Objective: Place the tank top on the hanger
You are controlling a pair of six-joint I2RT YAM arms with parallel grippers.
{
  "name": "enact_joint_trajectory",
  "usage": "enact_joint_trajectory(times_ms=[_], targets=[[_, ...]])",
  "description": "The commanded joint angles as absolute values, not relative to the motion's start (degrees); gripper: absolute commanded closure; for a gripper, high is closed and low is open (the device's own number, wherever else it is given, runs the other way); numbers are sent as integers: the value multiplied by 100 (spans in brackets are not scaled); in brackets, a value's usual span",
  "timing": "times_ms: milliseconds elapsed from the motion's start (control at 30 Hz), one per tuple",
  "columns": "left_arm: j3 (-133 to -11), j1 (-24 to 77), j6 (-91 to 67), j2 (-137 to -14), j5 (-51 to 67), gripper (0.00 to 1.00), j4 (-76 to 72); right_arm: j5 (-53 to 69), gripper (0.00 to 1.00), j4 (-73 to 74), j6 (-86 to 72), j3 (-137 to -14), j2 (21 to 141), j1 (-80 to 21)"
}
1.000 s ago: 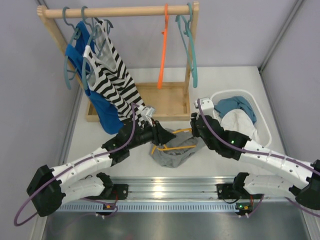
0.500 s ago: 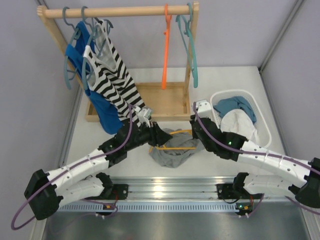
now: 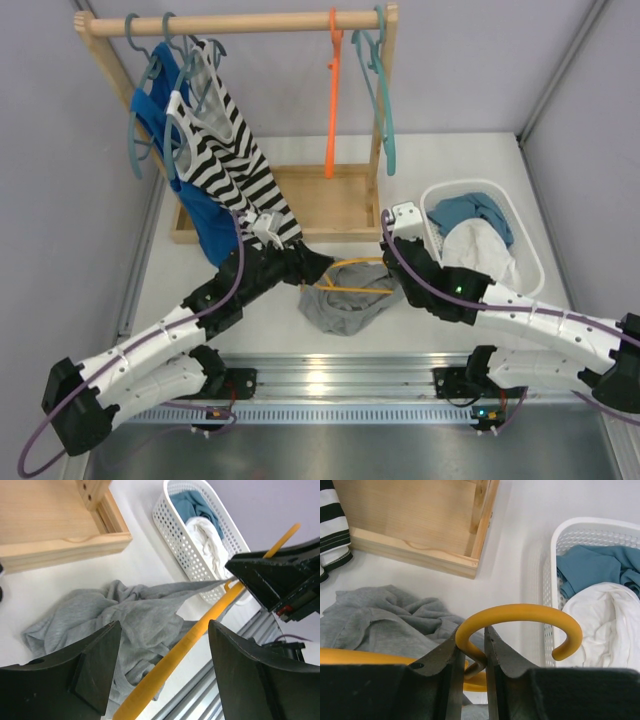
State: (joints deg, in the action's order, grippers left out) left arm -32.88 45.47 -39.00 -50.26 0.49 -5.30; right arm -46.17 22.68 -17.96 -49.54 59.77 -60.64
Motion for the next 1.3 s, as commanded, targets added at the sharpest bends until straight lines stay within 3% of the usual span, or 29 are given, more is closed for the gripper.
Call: enact_joint_trajectory(times_ms=[0, 133, 267, 400, 733, 1267], targets=[[-3322, 4509, -3981, -4746, -631, 24, -458, -4913, 100, 2382, -1740, -5168, 5959, -6222], [-3357, 4509, -4165, -4553, -1141, 27, 67, -4931, 100, 2417, -1653, -5168, 5889, -6293], [-3665, 4491, -4237, -4763, -1494, 47, 1124, -4940, 100, 2478, -1652, -5168, 5740, -6302], [-3560, 4500, -4026, -4781, -1013, 51, 1345, -4966, 100, 2540, -1670, -5203, 5660, -6346], [-3779, 4491, -3542, -5853, 754, 52, 1204, -5150, 100, 2540, -1600, -5440, 5871, -6539], [-4192, 4500, -3024, -6661, 1389, 50, 1388, -5309, 100, 2663, -1617, -5502, 5836, -6636]])
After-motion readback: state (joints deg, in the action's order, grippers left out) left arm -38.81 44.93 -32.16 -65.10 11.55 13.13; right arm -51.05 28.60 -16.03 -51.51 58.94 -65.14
